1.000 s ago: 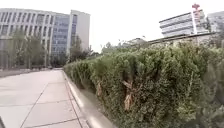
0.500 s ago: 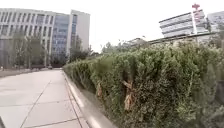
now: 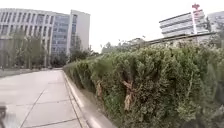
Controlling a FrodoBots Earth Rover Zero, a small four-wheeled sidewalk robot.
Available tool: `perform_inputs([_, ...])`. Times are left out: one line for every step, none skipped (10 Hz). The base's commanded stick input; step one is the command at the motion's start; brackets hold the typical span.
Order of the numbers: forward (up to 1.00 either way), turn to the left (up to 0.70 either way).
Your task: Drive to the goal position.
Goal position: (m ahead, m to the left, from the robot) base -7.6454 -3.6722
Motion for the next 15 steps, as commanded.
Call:
perform_inputs([0.05, 0.00])
perform_inputs([0.05, 0.00])
perform_inputs([0.05, 0.00])
perform_inputs([0.05, 0.00])
perform_inputs([0.05, 0.00])
perform_inputs([0.05, 0.00])
perform_inputs([0.05, 0.00])
perform_inputs([0.05, 0.00])
perform_inputs([0.05, 0.00])
perform_inputs([0.05, 0.00])
perform_inputs([0.05, 0.00])
perform_inputs([0.05, 0.00])
perform_inputs([0.05, 0.00])
perform_inputs([0.05, 0.00])
perform_inputs([0.05, 0.00])
